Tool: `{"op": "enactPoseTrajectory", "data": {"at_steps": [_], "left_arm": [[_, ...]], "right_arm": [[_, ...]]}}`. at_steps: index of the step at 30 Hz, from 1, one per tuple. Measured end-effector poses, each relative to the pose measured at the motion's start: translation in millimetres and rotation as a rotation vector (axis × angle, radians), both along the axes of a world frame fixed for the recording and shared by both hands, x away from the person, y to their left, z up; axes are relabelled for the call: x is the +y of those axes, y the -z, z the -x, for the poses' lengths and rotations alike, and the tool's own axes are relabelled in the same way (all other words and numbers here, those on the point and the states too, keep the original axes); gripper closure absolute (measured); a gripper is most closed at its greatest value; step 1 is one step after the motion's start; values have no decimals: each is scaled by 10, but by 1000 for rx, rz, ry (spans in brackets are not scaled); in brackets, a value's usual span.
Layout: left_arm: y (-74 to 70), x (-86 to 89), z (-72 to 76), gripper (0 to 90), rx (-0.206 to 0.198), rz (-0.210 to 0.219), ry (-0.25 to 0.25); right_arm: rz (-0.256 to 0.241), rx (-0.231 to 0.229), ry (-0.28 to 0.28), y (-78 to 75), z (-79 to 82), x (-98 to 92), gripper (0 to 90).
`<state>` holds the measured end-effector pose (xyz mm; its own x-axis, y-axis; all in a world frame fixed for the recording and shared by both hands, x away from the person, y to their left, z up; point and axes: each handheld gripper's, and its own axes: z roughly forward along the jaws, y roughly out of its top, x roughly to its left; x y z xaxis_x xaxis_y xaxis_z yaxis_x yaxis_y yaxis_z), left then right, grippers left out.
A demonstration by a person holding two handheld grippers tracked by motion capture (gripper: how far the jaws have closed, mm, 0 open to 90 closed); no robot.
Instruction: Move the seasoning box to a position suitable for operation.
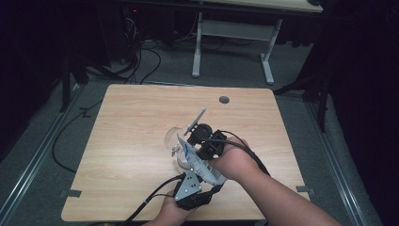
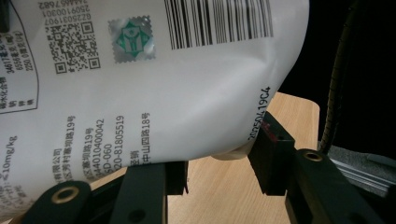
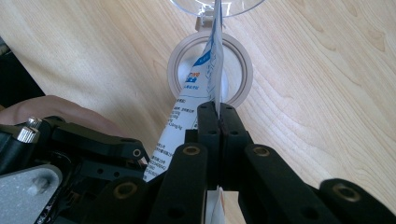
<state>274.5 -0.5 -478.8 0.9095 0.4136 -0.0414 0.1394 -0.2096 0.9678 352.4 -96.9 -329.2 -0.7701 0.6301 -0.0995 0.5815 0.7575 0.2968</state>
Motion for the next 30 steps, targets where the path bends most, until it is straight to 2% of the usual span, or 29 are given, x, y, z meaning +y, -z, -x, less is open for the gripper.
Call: {"op": "enactPoseTrajectory", "data": {"at_steps": [30], "left_arm": [[-8,7,-12,614,1,8,-3]], "right_arm": [[2,-2,-7,-1,-21,24,898]]}}
